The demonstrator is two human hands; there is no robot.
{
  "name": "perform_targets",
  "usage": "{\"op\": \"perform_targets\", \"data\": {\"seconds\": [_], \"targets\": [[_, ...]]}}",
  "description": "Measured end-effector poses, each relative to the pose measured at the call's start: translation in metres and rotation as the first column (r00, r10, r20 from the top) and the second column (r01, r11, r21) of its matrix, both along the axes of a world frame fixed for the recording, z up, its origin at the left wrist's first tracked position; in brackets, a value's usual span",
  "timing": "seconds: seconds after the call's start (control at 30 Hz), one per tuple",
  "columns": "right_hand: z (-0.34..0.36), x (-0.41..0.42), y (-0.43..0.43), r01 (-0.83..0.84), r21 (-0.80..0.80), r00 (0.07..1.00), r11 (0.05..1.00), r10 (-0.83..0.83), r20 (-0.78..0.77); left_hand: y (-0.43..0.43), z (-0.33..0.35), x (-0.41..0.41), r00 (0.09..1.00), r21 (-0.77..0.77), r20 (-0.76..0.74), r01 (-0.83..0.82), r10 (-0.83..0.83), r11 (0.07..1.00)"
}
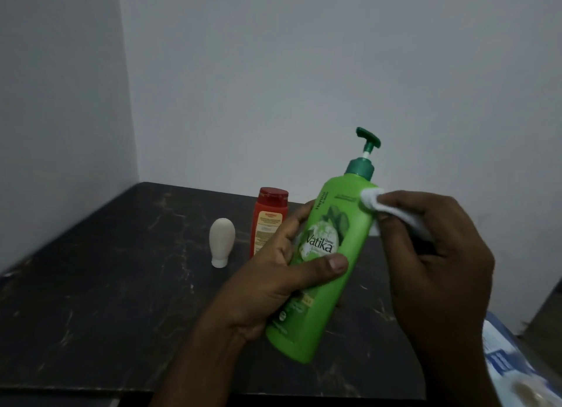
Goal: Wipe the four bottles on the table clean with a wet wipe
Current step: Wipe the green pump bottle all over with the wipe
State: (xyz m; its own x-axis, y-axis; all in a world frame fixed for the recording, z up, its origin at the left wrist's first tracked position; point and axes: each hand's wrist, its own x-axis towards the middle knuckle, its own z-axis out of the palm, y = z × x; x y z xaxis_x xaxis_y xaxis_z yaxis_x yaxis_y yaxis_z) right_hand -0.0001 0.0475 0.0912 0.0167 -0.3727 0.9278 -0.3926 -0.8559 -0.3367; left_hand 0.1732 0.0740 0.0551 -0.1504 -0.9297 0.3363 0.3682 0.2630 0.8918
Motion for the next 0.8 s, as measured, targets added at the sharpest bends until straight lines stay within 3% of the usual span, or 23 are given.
{"op": "perform_targets", "data": {"seconds": [0.27,0.47,0.63,0.8], "targets": [[-0.005,-0.004,-0.013,0.136,-0.004,0.99,0.991,-0.135,0.045,0.005,0.002,0.002,0.982,-0.111,0.186,0.002,0.019,0.994],[-0.007,0.001,-0.013,0.155,-0.04,0.988,0.987,-0.155,0.005,0.006,0.0,0.01,0.98,-0.071,0.113,0.173,-0.164,0.982],[-0.007,0.002,-0.011,0.137,-0.051,0.99,0.989,-0.138,-0.025,0.005,-0.002,0.006,0.979,-0.077,0.023,0.204,-0.203,0.976],[-0.008,0.012,-0.007,0.07,-0.044,0.982,0.997,-0.077,-0.173,-0.007,0.003,-0.006,0.998,-0.119,-0.028,0.055,-0.058,0.991]]}}
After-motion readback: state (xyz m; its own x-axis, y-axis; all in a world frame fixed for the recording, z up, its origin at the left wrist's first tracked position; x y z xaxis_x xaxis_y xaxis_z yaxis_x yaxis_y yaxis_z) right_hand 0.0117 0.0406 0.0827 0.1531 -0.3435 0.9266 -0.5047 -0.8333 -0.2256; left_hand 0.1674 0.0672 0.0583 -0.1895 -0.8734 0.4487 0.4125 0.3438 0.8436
